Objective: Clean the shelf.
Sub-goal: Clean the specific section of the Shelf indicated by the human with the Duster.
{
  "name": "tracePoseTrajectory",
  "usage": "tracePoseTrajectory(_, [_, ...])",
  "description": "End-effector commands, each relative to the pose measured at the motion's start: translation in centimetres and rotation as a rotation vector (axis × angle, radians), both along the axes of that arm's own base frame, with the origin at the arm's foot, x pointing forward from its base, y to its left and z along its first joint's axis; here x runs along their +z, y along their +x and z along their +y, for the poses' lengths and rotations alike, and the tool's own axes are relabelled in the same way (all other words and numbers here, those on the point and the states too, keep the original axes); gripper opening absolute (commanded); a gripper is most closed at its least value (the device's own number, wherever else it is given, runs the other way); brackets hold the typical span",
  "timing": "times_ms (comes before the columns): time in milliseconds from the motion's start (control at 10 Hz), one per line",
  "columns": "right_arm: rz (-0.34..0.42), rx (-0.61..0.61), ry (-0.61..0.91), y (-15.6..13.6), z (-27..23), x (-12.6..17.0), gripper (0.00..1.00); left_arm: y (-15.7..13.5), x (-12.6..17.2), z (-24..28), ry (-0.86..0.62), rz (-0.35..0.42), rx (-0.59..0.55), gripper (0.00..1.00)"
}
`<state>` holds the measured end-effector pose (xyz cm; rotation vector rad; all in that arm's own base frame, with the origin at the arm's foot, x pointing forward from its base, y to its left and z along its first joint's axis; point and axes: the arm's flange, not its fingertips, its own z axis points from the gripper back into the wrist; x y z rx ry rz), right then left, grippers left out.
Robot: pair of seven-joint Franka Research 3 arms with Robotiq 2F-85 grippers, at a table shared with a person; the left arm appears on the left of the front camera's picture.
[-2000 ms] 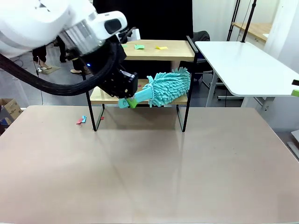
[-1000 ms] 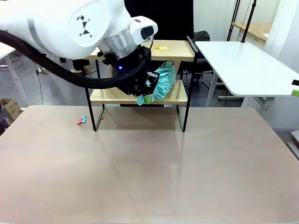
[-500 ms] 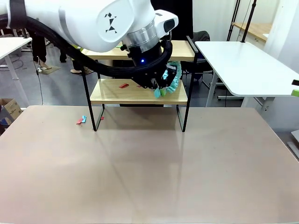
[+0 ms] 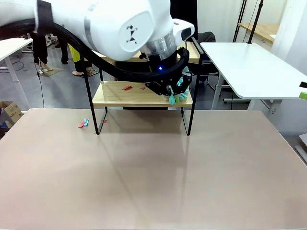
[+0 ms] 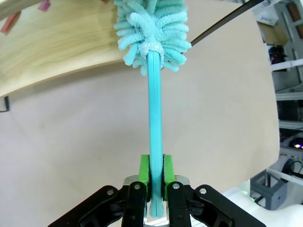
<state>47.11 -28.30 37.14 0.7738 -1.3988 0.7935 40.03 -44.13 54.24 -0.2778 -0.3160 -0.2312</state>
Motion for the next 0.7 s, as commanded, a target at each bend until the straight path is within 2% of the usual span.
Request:
tracePoseTrajectory(0, [0.026,-0.004,-0.022,-0.1,0.4,0.7,1.00,0.7,-0.7,-1.4,0.021,-0.003,0.035,0.14])
tracePoseTrajectory(400, [0.026,-0.004,-0.022,-0.1,0.4,0.7,1.00,0.8,-3.1,-1.8,0.020,0.052,0.014,0.14])
tracePoseTrajectory(600, [0.026,-0.004,-0.022,-0.1,0.4,0.7,1.00,0.7,-3.4,-1.5,0.029,0.048,0.002,0.14])
